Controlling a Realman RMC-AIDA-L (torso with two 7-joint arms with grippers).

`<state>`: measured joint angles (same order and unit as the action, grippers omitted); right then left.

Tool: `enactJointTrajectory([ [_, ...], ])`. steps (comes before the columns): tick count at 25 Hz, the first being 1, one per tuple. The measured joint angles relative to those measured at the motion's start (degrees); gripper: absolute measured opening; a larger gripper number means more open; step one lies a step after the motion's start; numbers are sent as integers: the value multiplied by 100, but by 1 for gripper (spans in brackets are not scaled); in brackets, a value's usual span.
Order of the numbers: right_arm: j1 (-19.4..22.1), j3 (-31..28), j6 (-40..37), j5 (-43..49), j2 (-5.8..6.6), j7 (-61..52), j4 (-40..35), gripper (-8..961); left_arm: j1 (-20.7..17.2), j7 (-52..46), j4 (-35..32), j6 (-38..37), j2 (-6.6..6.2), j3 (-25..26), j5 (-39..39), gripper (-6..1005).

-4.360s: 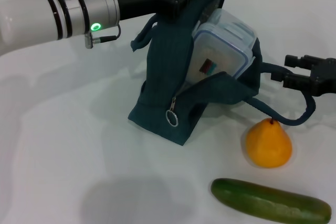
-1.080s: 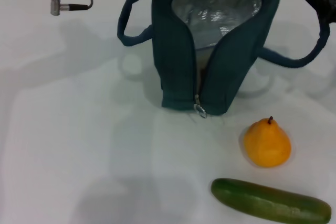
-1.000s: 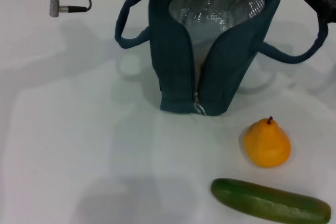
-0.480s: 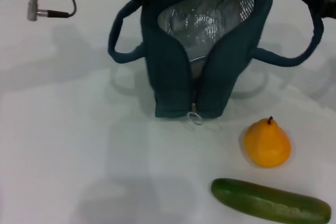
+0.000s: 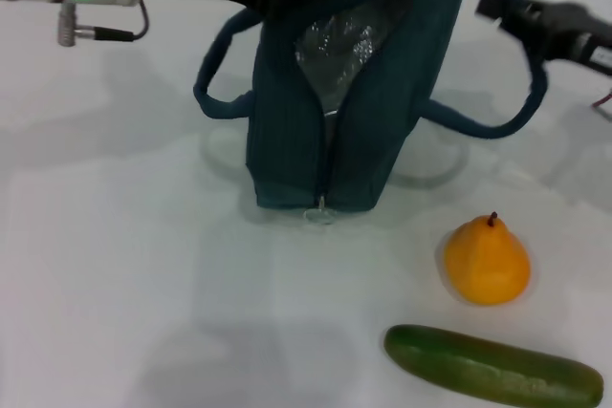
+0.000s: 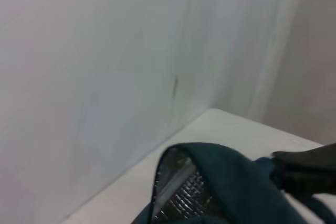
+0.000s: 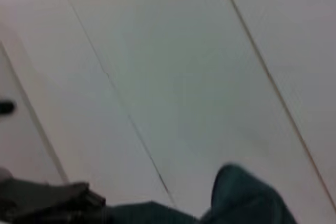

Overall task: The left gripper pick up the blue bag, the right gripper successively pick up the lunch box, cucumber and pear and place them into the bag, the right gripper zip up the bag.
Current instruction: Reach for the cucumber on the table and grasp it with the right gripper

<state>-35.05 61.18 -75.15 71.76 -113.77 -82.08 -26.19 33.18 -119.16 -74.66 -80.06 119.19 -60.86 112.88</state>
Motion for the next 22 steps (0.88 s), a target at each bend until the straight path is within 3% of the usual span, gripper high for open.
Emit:
enactJointTrajectory([
  [6, -59, 55, -646, 190, 0, -355, -5, 52, 194, -134, -102, -301, -33, -67, -87, 79],
  [10, -58, -8, -1244, 154, 81, -557, -96, 52, 201, -184, -244, -312, -30, -45, -164, 79],
  [22, -89, -27, -1947, 151, 347, -1025, -50, 51, 160, -352, -704, -481, -3, -47, -143, 79],
])
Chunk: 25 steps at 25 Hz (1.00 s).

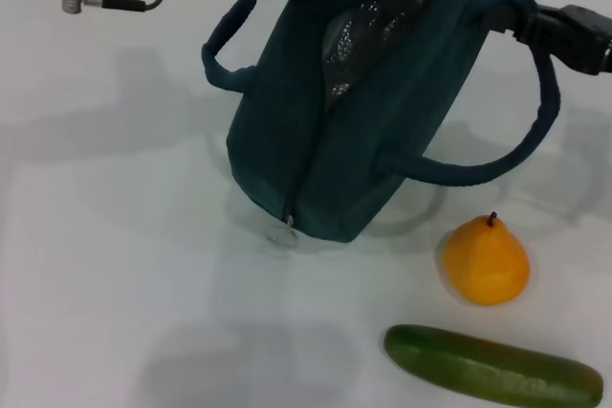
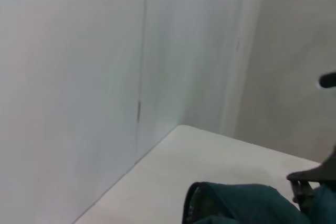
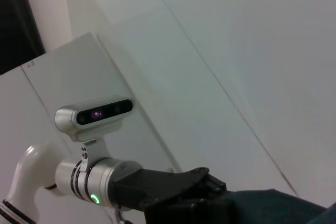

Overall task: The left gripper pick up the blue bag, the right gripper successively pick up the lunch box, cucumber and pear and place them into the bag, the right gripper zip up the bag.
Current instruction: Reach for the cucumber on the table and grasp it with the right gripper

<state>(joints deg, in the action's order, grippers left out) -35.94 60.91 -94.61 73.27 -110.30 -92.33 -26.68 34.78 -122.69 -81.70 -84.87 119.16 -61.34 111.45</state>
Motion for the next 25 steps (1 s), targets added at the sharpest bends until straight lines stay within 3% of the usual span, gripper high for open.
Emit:
enactJointTrajectory([
  [5, -119, 64, 89, 122, 8, -85, 9, 52, -26, -135, -142, -114, -7, -2, 64, 79],
  [9, -193, 68, 665, 360, -44, -81, 11, 52, -24, -160, -12, -45, 12, -3, 363, 79],
  [10, -272, 69, 1274, 532, -111, -58, -4, 52, 0, -184, 35, -19, 19, -10, 469, 79],
  [13, -386, 74, 1824, 748, -177, -24, -4, 52, 194, -280, 403, 216, 30, -16, 809, 79],
  [20, -419, 80, 2257, 1086, -500, 597, -311, 51, 412, -1, 1363, 865, 12, 109, 941, 80],
  [22, -397, 55, 2223, 1065, -512, 653, -353, 51, 390, 189, 1489, 978, 14, 135, 866, 80],
  [25, -357, -67, 2152, 999, -475, 638, -426, 146, 264, 485, 1606, 1189, 23, 141, 587, 80],
])
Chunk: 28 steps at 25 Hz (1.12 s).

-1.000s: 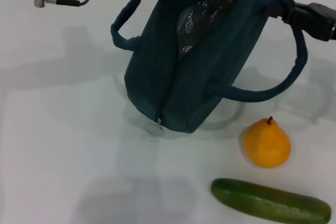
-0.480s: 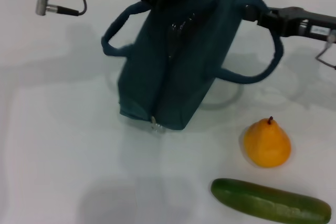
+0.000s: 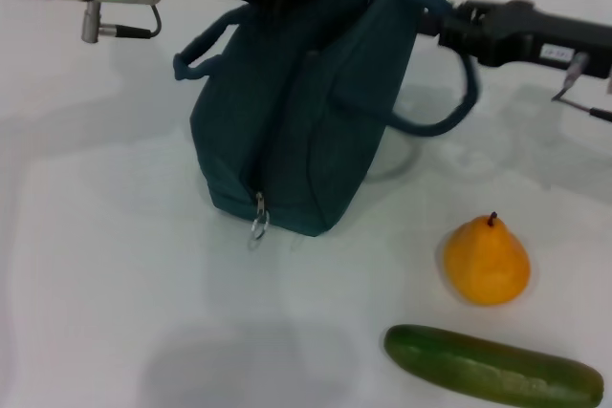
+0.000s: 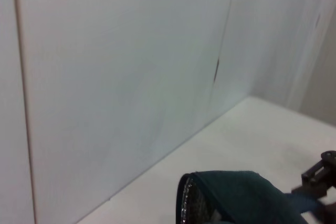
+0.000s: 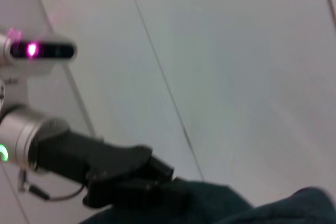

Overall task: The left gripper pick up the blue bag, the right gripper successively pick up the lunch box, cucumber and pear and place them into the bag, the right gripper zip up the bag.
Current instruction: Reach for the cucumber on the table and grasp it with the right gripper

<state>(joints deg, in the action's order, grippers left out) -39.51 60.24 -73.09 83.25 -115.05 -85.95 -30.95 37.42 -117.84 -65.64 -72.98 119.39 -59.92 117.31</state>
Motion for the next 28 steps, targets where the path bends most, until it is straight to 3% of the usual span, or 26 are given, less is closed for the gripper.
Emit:
enactJointTrajectory([
  [2, 107, -65, -34, -88, 20, -15, -156, 209, -91, 308, 204, 105, -10, 25, -314, 80],
  [5, 377, -115, -40, -253, 25, 19, -470, 428, -122, 701, 475, 122, -5, 166, -550, 80],
  [9, 625, -350, -163, -304, 33, 133, -675, 483, -184, 1390, 866, 128, 0, 257, -1084, 80],
  [12, 724, -481, -649, -289, 122, 181, -686, 523, -238, 1865, 1058, 129, -5, 268, -1414, 80],
  [13, 767, -457, -1031, -224, 230, 238, -677, 537, -247, 1985, 1107, 129, -5, 269, -1476, 80],
  [14, 814, -372, -1705, 14, 425, 311, -637, 551, -261, 2182, 1181, 129, -3, 270, -1570, 80],
  [16, 878, -364, -2161, 258, 557, 320, -623, 578, -270, 2348, 1264, 129, 0, 271, -1657, 80],
  [20, 980, -373, -2779, 528, 709, 319, -734, 499, -269, 2552, 1465, 187, -7, 287, -1761, 80],
  [23, 978, -348, -2952, 554, 675, 150, -1110, 474, -251, 2636, 1536, 227, -14, 289, -1768, 80],
  [26, 972, -259, -2903, 651, 558, -320, -1652, 467, -197, 2747, 1566, 337, -9, 261, -1744, 80],
  [28, 899, -236, -2780, 880, 417, -835, -2006, 462, -142, 2849, 1629, 431, 4, 253, -1753, 80],
])
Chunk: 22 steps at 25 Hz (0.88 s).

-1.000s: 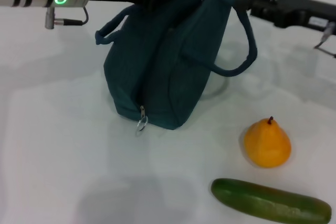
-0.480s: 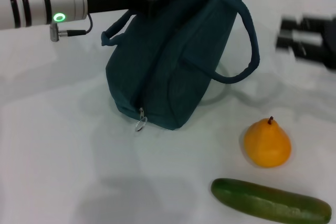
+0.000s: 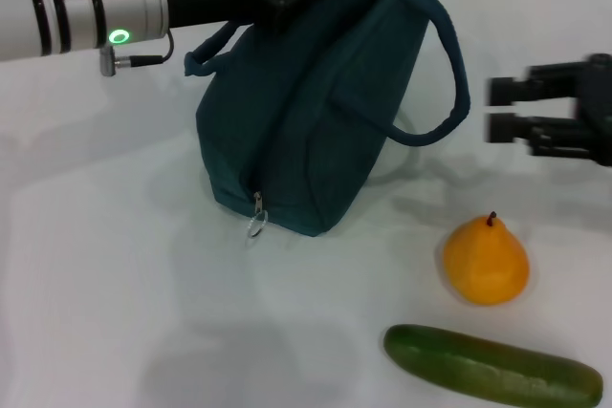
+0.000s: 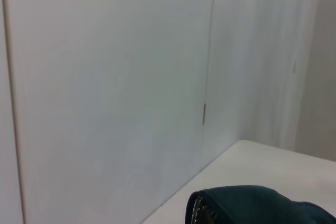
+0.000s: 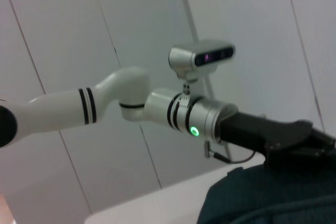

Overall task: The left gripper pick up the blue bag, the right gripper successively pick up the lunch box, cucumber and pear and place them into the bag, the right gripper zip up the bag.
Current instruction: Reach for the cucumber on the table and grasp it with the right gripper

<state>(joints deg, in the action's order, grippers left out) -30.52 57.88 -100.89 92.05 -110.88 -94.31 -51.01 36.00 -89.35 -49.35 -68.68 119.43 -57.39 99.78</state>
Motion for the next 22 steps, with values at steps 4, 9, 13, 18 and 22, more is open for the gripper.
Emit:
enactJointTrajectory([
  [4, -188, 18, 122, 906, -337, -1063, -992, 451, 55, 39, 127, 56, 2, 24, -85, 80],
  [9, -686, 697, 31, 1280, -403, -1937, -1514, 475, 59, 31, 143, 95, -4, 27, -106, 80],
  [13, -988, 1034, 19, 1364, -418, -2224, -1611, 503, 49, 4, 145, 111, -2, 27, -112, 80],
  [18, -1239, 1400, -193, 1473, -395, -2414, -1637, 538, 20, -52, 145, 106, 3, 27, -192, 80],
  [22, -1410, 1574, -659, 1774, -427, -2619, -1715, 684, 22, -137, 141, 81, -9, 26, -198, 80],
])
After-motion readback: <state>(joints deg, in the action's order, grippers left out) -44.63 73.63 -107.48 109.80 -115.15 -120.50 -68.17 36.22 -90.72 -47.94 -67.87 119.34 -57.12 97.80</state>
